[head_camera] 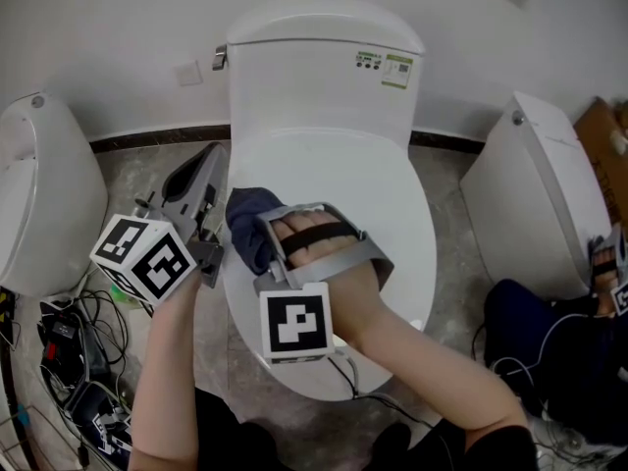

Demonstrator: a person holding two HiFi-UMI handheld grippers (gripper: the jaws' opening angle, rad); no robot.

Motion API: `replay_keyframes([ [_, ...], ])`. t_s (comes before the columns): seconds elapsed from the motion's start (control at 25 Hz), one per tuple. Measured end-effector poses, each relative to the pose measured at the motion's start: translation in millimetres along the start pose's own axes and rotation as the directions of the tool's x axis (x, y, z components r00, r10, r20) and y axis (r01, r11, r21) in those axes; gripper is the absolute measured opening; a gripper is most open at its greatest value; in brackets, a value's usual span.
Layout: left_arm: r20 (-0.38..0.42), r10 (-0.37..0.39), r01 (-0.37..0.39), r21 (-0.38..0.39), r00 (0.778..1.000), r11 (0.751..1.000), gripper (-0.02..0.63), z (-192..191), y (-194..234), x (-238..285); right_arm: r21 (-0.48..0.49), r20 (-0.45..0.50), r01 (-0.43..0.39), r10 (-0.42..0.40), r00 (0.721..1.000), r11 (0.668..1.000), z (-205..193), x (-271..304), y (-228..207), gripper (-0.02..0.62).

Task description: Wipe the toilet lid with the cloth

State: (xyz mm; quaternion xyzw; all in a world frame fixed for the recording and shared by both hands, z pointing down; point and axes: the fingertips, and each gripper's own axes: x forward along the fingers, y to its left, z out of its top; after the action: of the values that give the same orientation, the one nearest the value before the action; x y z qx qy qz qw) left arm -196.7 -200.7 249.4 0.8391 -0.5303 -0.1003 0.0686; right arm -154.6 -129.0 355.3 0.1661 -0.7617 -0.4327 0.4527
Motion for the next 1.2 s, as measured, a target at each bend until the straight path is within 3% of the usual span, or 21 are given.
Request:
replay_keyframes([
  [0.52, -0.015, -0.016, 0.016, 0.009, 1.0, 1.0, 0.009, -7, -13, 9, 0.026, -0.112, 0.016, -0.013, 0.994, 1.0, -80, -33, 1, 0.097],
  [1.2, -0.017, -0.038, 0.038, 0.007, 0.999, 0.999, 0.009, -12, -29, 19, 0.093, -0.273, 0.044, -0.017, 0.962, 0.995, -197, -69, 2, 0.096],
])
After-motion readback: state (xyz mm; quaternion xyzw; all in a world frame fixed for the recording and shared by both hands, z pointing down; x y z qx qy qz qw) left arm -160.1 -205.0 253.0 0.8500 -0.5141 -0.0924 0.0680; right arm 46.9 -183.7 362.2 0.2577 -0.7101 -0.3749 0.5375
